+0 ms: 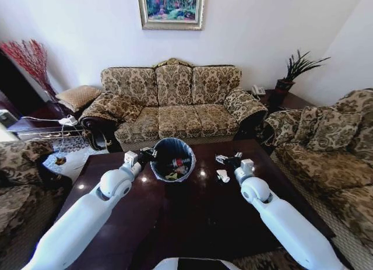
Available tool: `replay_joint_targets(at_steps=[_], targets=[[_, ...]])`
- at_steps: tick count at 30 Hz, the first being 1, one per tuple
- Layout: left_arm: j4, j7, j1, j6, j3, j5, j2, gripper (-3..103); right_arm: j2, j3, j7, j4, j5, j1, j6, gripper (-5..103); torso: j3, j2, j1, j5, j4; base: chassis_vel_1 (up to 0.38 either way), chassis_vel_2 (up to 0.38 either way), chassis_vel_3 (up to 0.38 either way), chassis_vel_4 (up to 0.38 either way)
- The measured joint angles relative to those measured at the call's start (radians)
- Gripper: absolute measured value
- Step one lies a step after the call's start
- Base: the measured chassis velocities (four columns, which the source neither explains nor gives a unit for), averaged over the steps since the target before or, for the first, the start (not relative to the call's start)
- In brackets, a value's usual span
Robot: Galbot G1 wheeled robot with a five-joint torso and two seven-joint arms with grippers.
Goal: Move to the front of the table and place the trash on the table into the trash bin.
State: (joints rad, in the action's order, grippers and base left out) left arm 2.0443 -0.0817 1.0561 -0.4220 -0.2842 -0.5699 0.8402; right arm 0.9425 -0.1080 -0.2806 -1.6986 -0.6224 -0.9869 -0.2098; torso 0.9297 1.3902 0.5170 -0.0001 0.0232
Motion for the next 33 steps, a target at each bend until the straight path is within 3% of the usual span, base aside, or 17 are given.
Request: replay_joint_targets(at_steps=[13, 27, 32, 33], targets=[[-0.005, -0.003, 0.002, -0.001, 0.003, 0.002, -0.004, 2, 0.155, -0.011, 0.172, 0.393, 0.079, 0.025, 0.069, 100, 0.000, 0.000, -0.001, 0.0000, 0.0001, 0.000, 0.000, 0.000, 0.000], [-0.022, -0.002, -0.006, -0.001, 0.022, 0.005, -0.004, 2, 0.217, -0.010, 0.326, 0.638, 0.132, 0.106, 0.098, 100, 0.000, 0.000, -0.001, 0.0001, 0.0001, 0.000, 0.000, 0.000, 0.000], [-0.024, -0.001, -0.006, 0.000, 0.022, 0.006, -0.003, 2, 0.229, -0.011, 0.334, 0.671, 0.146, 0.122, 0.102, 100, 0.000, 0.000, -0.001, 0.0000, 0.0003, 0.000, 0.000, 0.000, 0.000], [-0.024, -0.001, -0.006, 0.000, 0.022, 0.006, -0.004, 2, 0.231, -0.012, 0.334, 0.674, 0.147, 0.123, 0.102, 96, 0.000, 0.000, -0.001, 0.0000, 0.0003, 0.000, 0.000, 0.000, 0.000]])
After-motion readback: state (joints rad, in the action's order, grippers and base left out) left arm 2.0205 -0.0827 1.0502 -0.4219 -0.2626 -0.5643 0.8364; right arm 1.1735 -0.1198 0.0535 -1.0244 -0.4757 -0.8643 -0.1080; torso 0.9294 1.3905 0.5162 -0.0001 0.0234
